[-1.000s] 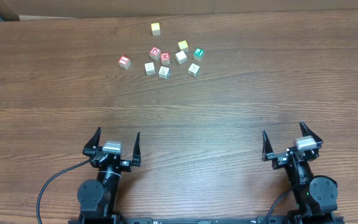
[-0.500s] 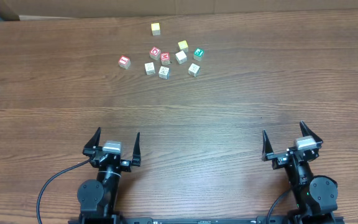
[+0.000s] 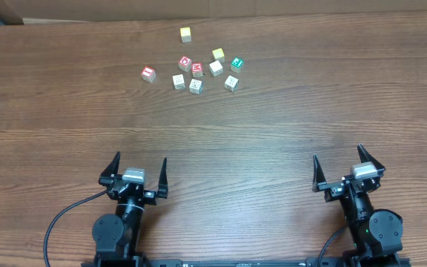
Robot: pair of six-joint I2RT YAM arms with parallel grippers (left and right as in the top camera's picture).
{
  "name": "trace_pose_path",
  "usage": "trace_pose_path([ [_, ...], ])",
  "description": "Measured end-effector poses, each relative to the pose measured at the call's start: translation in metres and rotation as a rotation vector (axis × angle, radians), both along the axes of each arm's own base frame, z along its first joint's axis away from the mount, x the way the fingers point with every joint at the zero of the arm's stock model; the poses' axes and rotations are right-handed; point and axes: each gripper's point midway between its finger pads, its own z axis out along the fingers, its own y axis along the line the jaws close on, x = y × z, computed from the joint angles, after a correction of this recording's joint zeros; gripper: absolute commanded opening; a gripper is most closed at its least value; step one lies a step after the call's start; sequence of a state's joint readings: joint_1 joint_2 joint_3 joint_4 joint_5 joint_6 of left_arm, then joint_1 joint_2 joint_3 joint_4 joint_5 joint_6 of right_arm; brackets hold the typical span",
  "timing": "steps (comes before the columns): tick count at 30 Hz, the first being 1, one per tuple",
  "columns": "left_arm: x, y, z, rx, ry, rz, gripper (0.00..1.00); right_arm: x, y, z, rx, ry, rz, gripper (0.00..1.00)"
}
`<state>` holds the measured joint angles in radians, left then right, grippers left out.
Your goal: Flip 5 blocks
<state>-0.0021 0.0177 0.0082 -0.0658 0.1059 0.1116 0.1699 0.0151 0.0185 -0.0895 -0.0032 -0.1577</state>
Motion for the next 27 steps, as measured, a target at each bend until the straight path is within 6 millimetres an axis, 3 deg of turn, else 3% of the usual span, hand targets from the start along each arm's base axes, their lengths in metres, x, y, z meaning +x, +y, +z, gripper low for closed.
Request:
trace_pose_path([
  [27, 0.0, -0.0001, 0.0, -0.072, 0.008, 0.005, 1.0, 0.0, 0.0001, -0.0002, 0.0, 0.001, 0.0, 1.0],
])
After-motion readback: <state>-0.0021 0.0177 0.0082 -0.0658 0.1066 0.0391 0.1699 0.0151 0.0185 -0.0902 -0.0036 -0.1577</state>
